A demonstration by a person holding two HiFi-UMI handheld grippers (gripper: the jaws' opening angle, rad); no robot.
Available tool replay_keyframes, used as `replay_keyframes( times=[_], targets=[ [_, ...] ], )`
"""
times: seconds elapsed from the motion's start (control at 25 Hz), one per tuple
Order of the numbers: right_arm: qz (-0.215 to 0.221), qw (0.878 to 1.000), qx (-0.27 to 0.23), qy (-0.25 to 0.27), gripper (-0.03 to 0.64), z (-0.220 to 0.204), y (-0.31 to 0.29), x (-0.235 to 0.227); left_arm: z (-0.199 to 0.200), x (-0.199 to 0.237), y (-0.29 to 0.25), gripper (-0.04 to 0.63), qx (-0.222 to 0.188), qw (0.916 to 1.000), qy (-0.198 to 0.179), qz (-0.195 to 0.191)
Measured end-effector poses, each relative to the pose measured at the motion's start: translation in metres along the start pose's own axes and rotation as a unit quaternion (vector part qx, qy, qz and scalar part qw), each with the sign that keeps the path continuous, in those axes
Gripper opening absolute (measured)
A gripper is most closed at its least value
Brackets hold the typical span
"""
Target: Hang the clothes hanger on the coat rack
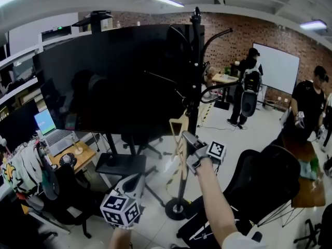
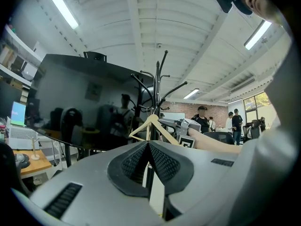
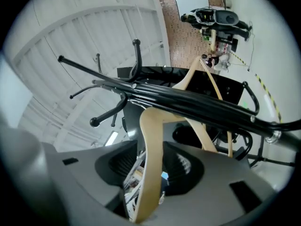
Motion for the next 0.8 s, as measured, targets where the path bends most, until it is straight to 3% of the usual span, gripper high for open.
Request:
replay_keyframes(
  times=[0.32, 0.48, 0.56, 0.68, 0.8],
  targets=[
    [-0.046, 0.998, -0.024, 0.031, 0.19, -0.004, 0.032, 0.007, -0.005, -0.014, 0.011, -0.009, 0.001, 1.0, -0.001, -0.009],
    [-0.092, 0.993, -0.025, 0.073, 0.201, -0.011, 0.052, 0.017, -0.011, -0.023, 0.017, -0.009, 0.002, 0.9998, 0.0, -0.02],
    [-0.129, 0.984, -0.028, 0.117, 0.201, -0.019, 0.066, 0.027, -0.014, -0.028, 0.021, -0.009, 0.003, 0.9996, 0.002, -0.027],
    [-0.197, 0.961, -0.027, 0.194, 0.199, -0.038, 0.085, 0.048, -0.023, -0.034, 0.029, -0.009, 0.004, 0.9992, 0.007, -0.04],
    [-0.221, 0.946, -0.017, 0.237, 0.188, -0.061, 0.097, 0.071, -0.032, -0.04, 0.037, -0.009, 0.006, 0.9986, 0.012, -0.051]
  ],
)
Point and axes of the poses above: the fingertips, and each gripper's own axes: y backward along the fingers, x to its left, z out of its top, the point moved 8 cm from there along y, backward along the fingers, and after that the axes turned 13 degrees about x, right-handed, at the moved point
